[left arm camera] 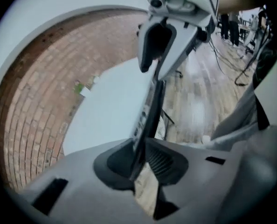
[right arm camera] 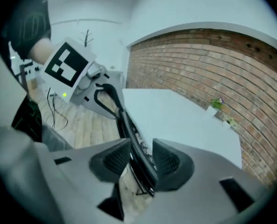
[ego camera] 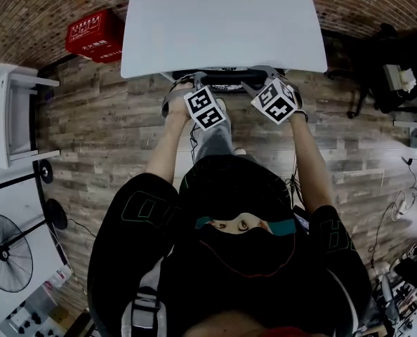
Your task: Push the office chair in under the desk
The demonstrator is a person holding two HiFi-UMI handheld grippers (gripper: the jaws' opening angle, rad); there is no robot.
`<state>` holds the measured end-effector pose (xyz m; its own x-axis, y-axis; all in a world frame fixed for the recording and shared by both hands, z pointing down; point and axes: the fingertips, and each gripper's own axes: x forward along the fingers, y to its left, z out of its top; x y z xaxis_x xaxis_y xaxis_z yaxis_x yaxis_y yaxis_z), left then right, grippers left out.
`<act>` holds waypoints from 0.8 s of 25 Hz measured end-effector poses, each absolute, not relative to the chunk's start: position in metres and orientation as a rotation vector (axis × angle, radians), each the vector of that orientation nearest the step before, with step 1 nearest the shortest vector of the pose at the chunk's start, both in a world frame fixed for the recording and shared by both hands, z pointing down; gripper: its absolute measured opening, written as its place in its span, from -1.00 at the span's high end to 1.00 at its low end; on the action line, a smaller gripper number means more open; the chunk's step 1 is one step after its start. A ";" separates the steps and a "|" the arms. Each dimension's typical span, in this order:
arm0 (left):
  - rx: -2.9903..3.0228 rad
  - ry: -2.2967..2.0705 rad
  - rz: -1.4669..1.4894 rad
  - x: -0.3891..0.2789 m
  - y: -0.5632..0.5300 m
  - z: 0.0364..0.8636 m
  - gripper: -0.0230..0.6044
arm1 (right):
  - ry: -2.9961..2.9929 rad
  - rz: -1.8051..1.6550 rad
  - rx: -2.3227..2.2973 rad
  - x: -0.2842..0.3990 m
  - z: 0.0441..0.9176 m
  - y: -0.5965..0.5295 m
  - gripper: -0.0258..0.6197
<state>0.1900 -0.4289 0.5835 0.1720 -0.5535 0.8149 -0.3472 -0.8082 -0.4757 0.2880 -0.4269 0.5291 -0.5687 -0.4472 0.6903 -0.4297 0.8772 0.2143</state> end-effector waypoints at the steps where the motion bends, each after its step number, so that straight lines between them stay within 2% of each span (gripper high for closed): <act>1: -2.313 0.941 -1.580 0.198 -0.432 0.561 0.83 | -2.292 0.007 0.686 0.292 0.516 -0.430 0.48; 2: -2.357 1.006 -1.457 0.207 -0.437 0.536 0.90 | -2.326 0.025 0.743 0.297 0.502 -0.433 0.53; 4: -2.433 1.124 -1.248 0.222 -0.450 0.485 0.90 | -2.382 0.012 0.854 0.308 0.471 -0.444 0.59; 8: -2.571 1.341 -0.760 0.250 -0.467 0.379 0.90 | -2.536 -0.016 1.093 0.325 0.390 -0.460 0.91; 12: -2.647 1.479 -0.210 0.256 -0.465 0.280 0.90 | -2.717 -0.029 1.267 0.337 0.304 -0.461 0.91; 15: -2.669 1.695 0.162 0.235 -0.458 0.242 0.90 | -2.824 0.026 1.426 0.353 0.258 -0.454 0.91; 17: -2.662 1.819 0.292 0.222 -0.453 0.238 0.90 | -2.867 0.116 1.540 0.367 0.242 -0.447 0.91; 20: -2.664 1.891 0.287 0.215 -0.445 0.248 0.90 | -2.841 0.198 1.644 0.382 0.240 -0.435 0.91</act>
<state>0.2145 -0.4448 0.2481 0.3232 -0.9443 -0.0622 -0.9203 -0.3289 0.2120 0.3823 -0.4353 0.2403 -0.4920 -0.8680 -0.0668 -0.8504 0.4956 -0.1766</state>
